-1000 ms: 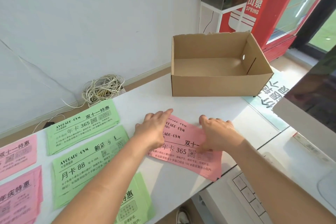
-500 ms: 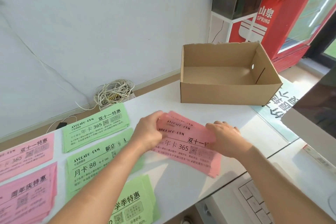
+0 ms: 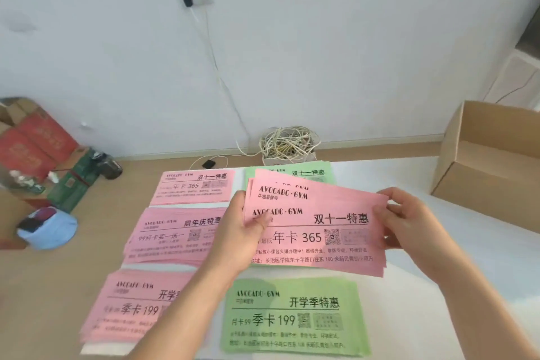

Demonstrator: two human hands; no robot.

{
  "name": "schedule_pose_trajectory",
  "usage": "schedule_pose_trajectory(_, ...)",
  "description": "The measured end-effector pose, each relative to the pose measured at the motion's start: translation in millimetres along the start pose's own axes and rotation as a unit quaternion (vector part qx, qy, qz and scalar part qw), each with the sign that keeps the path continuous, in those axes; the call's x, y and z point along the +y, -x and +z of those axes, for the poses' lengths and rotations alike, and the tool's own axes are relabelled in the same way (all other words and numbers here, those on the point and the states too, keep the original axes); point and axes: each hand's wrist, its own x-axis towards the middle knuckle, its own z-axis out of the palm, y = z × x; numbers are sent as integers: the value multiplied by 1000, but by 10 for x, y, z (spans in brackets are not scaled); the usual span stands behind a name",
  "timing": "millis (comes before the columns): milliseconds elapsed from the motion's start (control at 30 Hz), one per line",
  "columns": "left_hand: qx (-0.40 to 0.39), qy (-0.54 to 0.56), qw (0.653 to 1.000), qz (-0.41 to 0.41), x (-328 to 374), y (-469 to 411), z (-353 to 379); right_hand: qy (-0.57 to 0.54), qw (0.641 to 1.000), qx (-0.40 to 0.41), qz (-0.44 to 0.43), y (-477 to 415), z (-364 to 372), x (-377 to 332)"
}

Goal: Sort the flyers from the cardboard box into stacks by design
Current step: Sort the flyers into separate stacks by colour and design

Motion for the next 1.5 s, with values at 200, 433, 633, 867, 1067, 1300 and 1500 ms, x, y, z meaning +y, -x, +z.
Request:
schedule_pose_trajectory(200, -4, -89, 995, -49, -355, 202, -1005, 41, 998, -46, 2, -27, 1025, -194)
schedule_pose_trajectory(433, 91, -93, 991, -42, -828, -306, -2101, 118, 989, -84, -13, -199, 2129, -378)
schedule_pose_trajectory(633, 97, -193, 976, -35, -1043, -1338, -2556, 193, 979, 44, -40, -812, 2938, -425)
schedule_pose_trajectory(867, 48, -329, 943, -14, -1269, -1951, -2439, 335, 934, 122, -31, -1250, 3246, -292)
schedule_pose_trajectory(1067, 72, -306, 949, -28, -1376, -2082, -2332, 390, 915, 103, -31, -1369, 3320, -206)
schedule_pose_trajectory(1300, 94, -403, 910, 12, -1448, -2045, -2308, 545, 838, 23, -24, -1319, 3331, -119)
schedule_pose_trajectory(1500, 92, -476, 870, 92, -1574, -2025, -2364, 576, 818, 7, -4, -1257, 3353, -132)
